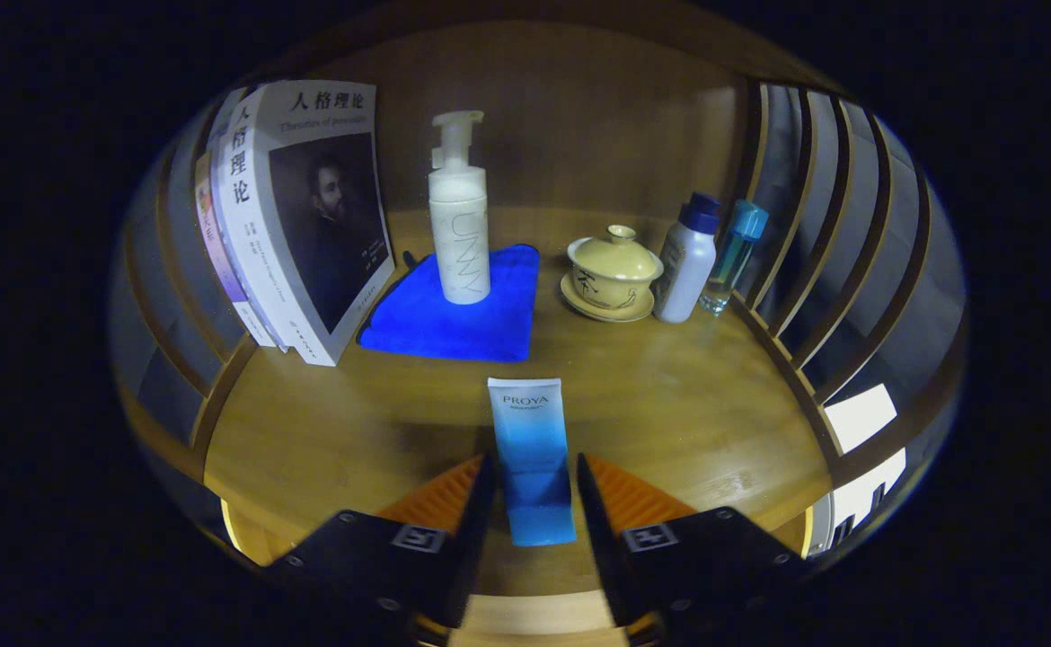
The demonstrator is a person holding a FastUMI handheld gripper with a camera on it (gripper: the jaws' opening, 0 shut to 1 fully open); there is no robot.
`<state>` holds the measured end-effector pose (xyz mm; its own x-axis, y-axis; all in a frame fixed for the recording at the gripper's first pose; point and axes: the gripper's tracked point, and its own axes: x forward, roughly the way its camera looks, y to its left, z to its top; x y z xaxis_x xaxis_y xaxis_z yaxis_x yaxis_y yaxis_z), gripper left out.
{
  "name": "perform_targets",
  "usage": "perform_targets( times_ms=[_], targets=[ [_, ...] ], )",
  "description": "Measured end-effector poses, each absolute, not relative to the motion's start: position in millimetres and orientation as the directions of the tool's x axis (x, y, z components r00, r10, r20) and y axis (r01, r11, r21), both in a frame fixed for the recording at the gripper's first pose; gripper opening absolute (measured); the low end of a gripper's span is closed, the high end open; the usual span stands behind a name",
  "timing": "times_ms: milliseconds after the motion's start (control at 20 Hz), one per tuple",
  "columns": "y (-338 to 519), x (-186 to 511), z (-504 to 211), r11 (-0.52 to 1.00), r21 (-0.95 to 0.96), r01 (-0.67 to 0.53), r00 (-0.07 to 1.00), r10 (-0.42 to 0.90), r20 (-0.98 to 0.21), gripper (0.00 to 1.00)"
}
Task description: Pull open the drawer, take out the items inside it, and place them on the countertop above the cabinet.
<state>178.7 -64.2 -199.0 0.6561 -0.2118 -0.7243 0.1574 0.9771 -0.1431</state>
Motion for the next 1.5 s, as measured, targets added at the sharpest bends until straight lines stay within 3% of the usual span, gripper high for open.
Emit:
perform_targets(
  times_ms=[100,150,550,950,1150,1500],
  targets=[
    [-53.3,174.7,-187.5,0.982,-0.125,0.139,0.710,-0.187,-0.680,0.94],
    [-48.5,169.5,-177.6,0.984,-0.110,0.138,0.742,-0.177,-0.647,0.97],
    [-18.5,76.7,-86.6,0.995,0.012,0.100,0.945,-0.091,-0.313,0.96],
    [6.0,-47.6,-82.4,0.996,0.060,0.060,0.990,-0.052,-0.130,0.96],
    [6.4,-88.2,-100.6,0.994,0.062,0.092,0.993,-0.086,-0.086,0.95],
    [7.5,-129.3,-164.4,0.990,0.055,0.132,0.982,-0.123,-0.143,0.95]
  ],
)
